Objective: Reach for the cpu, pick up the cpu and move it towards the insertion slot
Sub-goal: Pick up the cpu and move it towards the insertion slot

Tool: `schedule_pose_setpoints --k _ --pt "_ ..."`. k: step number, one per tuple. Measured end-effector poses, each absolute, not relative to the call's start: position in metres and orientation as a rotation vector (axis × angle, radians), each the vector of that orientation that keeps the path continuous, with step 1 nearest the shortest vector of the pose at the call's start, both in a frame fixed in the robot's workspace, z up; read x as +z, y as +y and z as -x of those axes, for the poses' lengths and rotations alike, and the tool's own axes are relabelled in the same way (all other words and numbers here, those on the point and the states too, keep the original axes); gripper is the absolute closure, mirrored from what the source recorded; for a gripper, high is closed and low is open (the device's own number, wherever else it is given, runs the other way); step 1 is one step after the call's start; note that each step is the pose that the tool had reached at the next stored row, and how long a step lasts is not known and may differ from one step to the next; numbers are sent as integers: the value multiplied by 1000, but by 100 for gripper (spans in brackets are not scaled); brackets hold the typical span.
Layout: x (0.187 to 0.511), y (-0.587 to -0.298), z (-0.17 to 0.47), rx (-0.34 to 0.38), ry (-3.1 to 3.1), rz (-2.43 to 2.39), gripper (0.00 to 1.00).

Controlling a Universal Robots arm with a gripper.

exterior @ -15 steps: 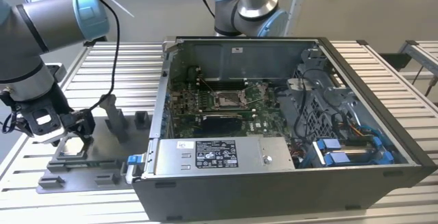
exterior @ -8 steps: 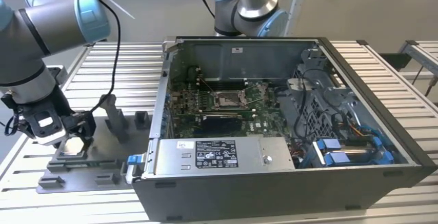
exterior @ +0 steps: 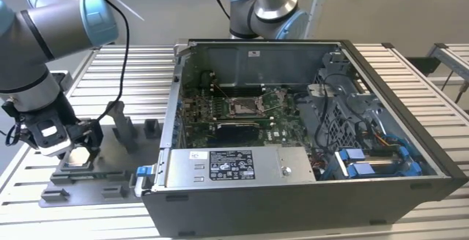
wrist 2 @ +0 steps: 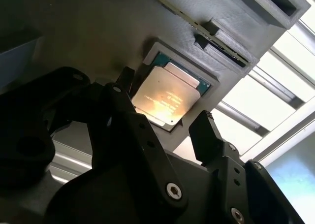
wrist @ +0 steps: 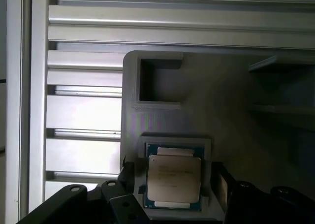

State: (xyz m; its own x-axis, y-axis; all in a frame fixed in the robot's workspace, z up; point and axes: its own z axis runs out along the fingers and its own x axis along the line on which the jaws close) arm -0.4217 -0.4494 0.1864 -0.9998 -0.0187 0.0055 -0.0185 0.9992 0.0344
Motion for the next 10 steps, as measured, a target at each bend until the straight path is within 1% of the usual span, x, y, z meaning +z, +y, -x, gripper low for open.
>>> schedule_pose_setpoints --k 10 --pt "184 -450 422 -54 -3135 -28 0"
